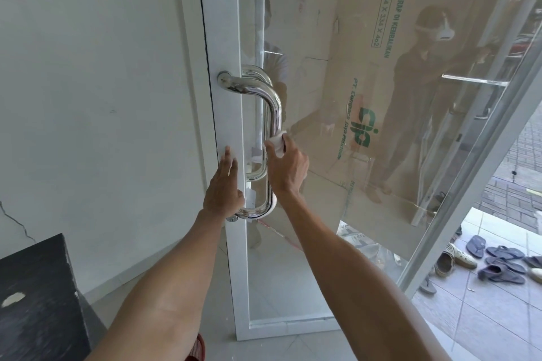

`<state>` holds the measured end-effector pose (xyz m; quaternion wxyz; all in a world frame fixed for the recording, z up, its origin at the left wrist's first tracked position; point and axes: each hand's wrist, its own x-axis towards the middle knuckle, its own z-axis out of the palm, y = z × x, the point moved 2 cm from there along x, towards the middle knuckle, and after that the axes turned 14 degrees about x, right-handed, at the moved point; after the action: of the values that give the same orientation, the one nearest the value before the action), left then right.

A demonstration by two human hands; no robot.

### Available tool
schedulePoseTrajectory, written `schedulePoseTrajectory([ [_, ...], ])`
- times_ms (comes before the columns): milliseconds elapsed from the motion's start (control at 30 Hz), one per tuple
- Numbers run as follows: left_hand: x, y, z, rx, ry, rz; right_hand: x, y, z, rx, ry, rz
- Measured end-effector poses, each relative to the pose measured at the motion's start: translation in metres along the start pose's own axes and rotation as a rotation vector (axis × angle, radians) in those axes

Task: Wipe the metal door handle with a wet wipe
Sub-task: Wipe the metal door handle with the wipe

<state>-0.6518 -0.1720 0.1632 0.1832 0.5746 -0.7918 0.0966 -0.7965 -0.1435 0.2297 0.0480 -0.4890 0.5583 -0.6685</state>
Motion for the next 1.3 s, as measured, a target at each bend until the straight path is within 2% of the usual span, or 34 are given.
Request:
schedulePoseTrajectory([
  [167,-0.003,0.002,0.012,0.005,-0.012,-0.018,0.009,-0.004,0.004,-0.013,-0.014,-0.035],
  [400,-0.01,0.003,0.027,-0.022,-0.063,-0.027,-0.043,0.052,0.005,-0.08,-0.096,0.094],
  [567,-0.014,-0.002,0.035,-0.029,-0.115,-0.024,-0.043,0.053,0.006,-0.109,-0.108,0.125],
  [733,-0.014,-0.006,0.039,0.005,-0.117,-0.02,-0.008,0.018,0.01,-0.013,0.007,0.013],
  [833,-0.015,-0.009,0.043,0.014,-0.139,-0.024,0.002,0.014,0.015,0.01,0.015,-0.018],
  [1067,-0.021,-0.006,0.051,-0.062,-0.16,-0.029,-0.042,0.062,0.02,-0.053,-0.017,0.08],
  [1300,-0.025,-0.007,0.059,-0.07,-0.25,-0.005,-0.049,0.071,0.02,-0.079,-0.043,0.129],
])
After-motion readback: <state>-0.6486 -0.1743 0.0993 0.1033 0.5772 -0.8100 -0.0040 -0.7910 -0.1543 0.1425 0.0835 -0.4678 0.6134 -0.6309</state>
